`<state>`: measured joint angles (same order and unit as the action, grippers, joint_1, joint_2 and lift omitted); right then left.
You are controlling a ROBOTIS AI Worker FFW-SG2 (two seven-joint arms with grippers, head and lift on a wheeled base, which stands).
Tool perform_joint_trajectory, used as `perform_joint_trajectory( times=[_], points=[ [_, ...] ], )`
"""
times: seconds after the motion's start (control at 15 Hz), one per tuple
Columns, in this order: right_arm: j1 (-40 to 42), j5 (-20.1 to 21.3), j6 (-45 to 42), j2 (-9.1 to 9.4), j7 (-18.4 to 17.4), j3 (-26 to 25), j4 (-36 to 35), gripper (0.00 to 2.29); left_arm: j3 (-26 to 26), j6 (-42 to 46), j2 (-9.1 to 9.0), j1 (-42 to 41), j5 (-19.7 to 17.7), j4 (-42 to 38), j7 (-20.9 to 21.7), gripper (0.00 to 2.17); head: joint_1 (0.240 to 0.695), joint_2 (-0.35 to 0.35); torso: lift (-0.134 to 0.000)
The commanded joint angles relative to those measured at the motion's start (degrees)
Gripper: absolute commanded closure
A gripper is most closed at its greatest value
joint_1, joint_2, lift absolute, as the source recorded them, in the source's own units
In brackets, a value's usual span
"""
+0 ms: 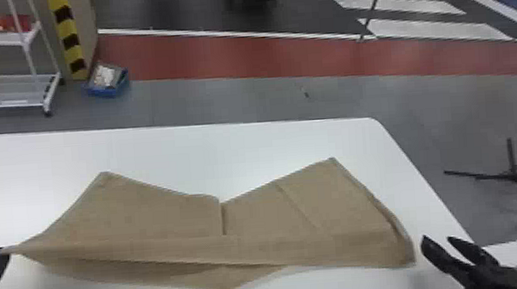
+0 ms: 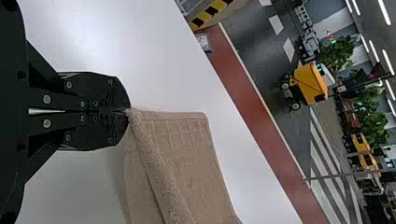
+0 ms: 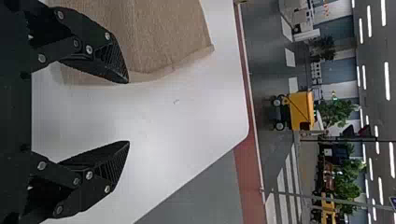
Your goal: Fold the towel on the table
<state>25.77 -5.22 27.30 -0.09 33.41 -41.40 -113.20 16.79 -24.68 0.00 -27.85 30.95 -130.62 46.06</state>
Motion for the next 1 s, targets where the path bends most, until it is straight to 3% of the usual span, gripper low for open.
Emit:
perform_joint_trajectory(
  times=[0.0,0.13,0.2,0.33,0.53,0.67,0.93],
  points=[
    [0.42,9.97,-9.06,0.14,2.28,-1.58,-1.32,0.07,0.43,0.29,-0.15,0.08,-0.54,0.02,0.17,2.15,0.695,-0.284,-0.114],
    [0.68,26.67,-24.18,0.14,5.88,0.79,-2.72,0.08,0.17,0.29,-0.15,0.26,-0.45,0.28,0.17,2.15,0.695,-0.310,-0.114],
    [0.60,31.33,-29.98,-0.27,8.43,1.41,-2.90,0.08,0.08,0.29,-0.15,0.26,-0.45,0.37,0.17,2.15,0.695,-0.313,-0.114],
    [1.21,34.84,-33.14,-1.93,13.70,1.50,-5.10,0.08,0.17,0.11,-0.15,0.17,-0.54,0.37,0.17,2.15,0.695,-0.260,-0.114],
    [3.94,48.38,-36.48,-4.84,16.51,4.84,-5.62,0.08,0.78,0.11,-0.15,0.17,-0.98,0.72,0.25,2.15,0.695,-0.214,-0.114],
    [5.08,52.07,-36.31,-6.94,20.29,5.80,-5.27,0.08,0.87,0.11,-0.15,0.17,-0.98,1.16,0.25,2.15,0.695,-0.194,-0.114],
    [4.64,57.43,-31.39,-10.46,23.72,8.79,-1.85,0.13,0.87,0.29,-0.15,0.26,-0.89,1.69,0.25,2.15,0.695,-0.217,-0.114]
  ],
)
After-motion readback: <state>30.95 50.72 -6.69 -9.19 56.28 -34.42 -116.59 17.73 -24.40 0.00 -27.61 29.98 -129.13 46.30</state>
